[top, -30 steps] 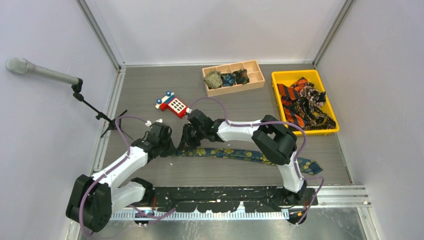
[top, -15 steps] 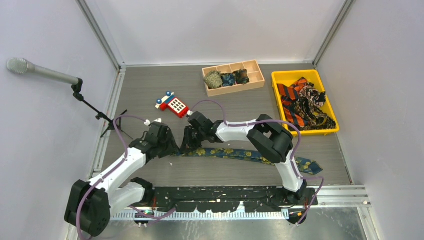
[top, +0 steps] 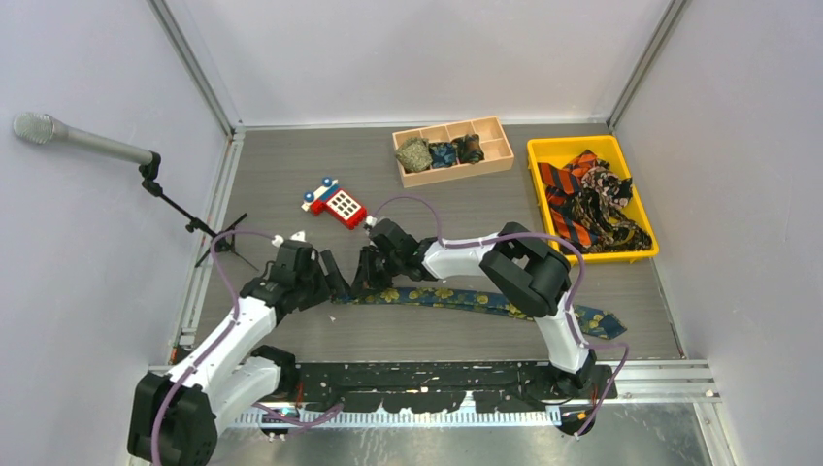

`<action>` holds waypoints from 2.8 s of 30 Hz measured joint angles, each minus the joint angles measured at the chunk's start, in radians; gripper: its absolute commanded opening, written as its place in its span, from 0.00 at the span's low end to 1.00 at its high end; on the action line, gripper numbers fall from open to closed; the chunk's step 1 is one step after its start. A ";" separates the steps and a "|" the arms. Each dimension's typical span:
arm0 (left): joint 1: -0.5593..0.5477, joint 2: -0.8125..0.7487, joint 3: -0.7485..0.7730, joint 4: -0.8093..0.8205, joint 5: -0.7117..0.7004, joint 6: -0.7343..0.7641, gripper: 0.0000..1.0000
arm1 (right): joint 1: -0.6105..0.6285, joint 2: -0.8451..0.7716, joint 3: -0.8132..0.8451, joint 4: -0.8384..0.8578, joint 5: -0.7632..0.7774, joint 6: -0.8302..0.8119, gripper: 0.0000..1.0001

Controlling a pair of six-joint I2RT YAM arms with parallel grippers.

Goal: Roll the ties
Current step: Roll the tie at the center of the board.

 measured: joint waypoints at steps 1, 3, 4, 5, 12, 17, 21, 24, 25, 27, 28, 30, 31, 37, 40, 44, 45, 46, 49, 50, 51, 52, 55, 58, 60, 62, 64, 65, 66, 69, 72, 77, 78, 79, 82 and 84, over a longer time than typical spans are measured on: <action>0.017 -0.002 -0.014 0.013 0.025 0.003 0.68 | 0.000 -0.001 -0.005 0.006 0.000 0.001 0.15; 0.052 -0.008 -0.040 0.029 0.072 0.008 0.67 | 0.000 -0.002 -0.012 0.020 -0.002 0.002 0.15; 0.070 -0.013 -0.051 0.034 0.094 0.010 0.67 | -0.001 -0.002 -0.016 0.027 -0.004 0.003 0.15; 0.089 -0.019 -0.063 0.042 0.117 0.013 0.66 | -0.003 -0.002 -0.019 0.033 -0.006 0.004 0.15; 0.164 -0.031 -0.103 0.099 0.222 0.034 0.59 | -0.006 -0.002 -0.029 0.053 -0.017 0.011 0.15; 0.208 0.000 -0.107 0.145 0.291 0.038 0.60 | -0.008 -0.002 -0.035 0.066 -0.023 0.016 0.15; 0.260 0.031 -0.124 0.177 0.332 0.028 0.61 | -0.010 0.000 -0.037 0.071 -0.030 0.019 0.15; 0.295 0.054 -0.134 0.188 0.357 0.020 0.56 | -0.011 0.000 -0.037 0.071 -0.032 0.019 0.15; 0.301 0.055 -0.136 0.195 0.362 0.020 0.56 | -0.011 0.000 -0.037 0.071 -0.032 0.019 0.15; 0.311 0.060 -0.142 0.209 0.370 0.019 0.55 | -0.011 0.000 -0.037 0.071 -0.032 0.019 0.15; 0.313 0.062 -0.144 0.216 0.374 0.018 0.55 | -0.011 0.000 -0.037 0.071 -0.032 0.019 0.15; 0.315 0.068 -0.147 0.230 0.386 0.018 0.53 | -0.011 0.000 -0.037 0.072 -0.032 0.019 0.15; 0.316 0.074 -0.149 0.240 0.396 0.017 0.53 | -0.011 0.000 -0.037 0.072 -0.032 0.019 0.15; 0.316 0.140 -0.151 0.298 0.470 0.020 0.45 | -0.013 0.004 -0.037 0.078 -0.042 0.020 0.15; 0.321 0.161 -0.151 0.315 0.489 0.022 0.44 | -0.013 0.005 -0.037 0.078 -0.043 0.021 0.15; 0.323 0.161 -0.156 0.322 0.498 0.024 0.42 | -0.013 0.005 -0.037 0.078 -0.043 0.021 0.15; 0.323 0.157 -0.159 0.322 0.499 0.025 0.41 | -0.013 0.005 -0.037 0.078 -0.043 0.021 0.15; 0.323 0.151 -0.162 0.323 0.500 0.025 0.40 | -0.013 0.005 -0.037 0.078 -0.043 0.021 0.15; 0.323 0.134 -0.170 0.323 0.502 0.025 0.35 | -0.013 0.005 -0.037 0.078 -0.043 0.021 0.15; 0.323 0.127 -0.171 0.323 0.504 0.025 0.33 | -0.013 0.005 -0.037 0.078 -0.043 0.021 0.15; 0.323 0.122 -0.173 0.323 0.504 0.025 0.30 | -0.013 0.005 -0.037 0.078 -0.043 0.021 0.15; 0.323 0.115 -0.175 0.323 0.505 0.026 0.27 | -0.013 0.005 -0.037 0.078 -0.043 0.021 0.15; 0.323 0.097 -0.179 0.320 0.506 0.025 0.17 | -0.013 0.005 -0.037 0.078 -0.044 0.021 0.15; 0.323 0.085 -0.181 0.318 0.512 0.026 0.03 | -0.013 0.005 -0.036 0.078 -0.044 0.021 0.15; 0.322 0.080 -0.181 0.314 0.512 0.030 0.00 | -0.013 0.005 -0.035 0.077 -0.045 0.021 0.15; 0.322 0.076 -0.181 0.310 0.512 0.032 0.00 | -0.013 0.005 -0.032 0.073 -0.045 0.022 0.15; 0.322 0.066 -0.181 0.302 0.510 0.034 0.00 | -0.013 0.005 -0.026 0.062 -0.047 0.022 0.15; 0.321 0.061 -0.181 0.296 0.507 0.034 0.00 | -0.013 0.005 -0.022 0.055 -0.047 0.021 0.15; 0.319 0.055 -0.181 0.287 0.499 0.034 0.00 | -0.013 0.005 -0.016 0.044 -0.047 0.020 0.16; 0.309 0.036 -0.180 0.262 0.477 0.034 0.00 | -0.013 0.005 0.007 0.002 -0.046 0.017 0.16; 0.302 0.031 -0.170 0.236 0.457 0.035 0.00 | -0.012 0.005 0.021 -0.024 -0.043 0.015 0.17; 0.291 0.024 -0.149 0.198 0.435 0.046 0.00 | -0.010 -0.008 0.022 -0.055 -0.033 0.015 0.17; 0.289 0.022 -0.146 0.195 0.431 0.050 0.00 | -0.008 -0.013 0.022 -0.060 -0.029 0.015 0.17; 0.288 0.020 -0.142 0.191 0.428 0.053 0.00 | -0.007 -0.017 0.022 -0.065 -0.025 0.015 0.17; 0.283 0.018 -0.131 0.180 0.418 0.059 0.00 | -0.002 -0.021 0.022 -0.074 -0.018 0.016 0.17; 0.279 0.018 -0.127 0.177 0.413 0.060 0.00 | 0.000 -0.021 0.022 -0.082 -0.015 0.018 0.16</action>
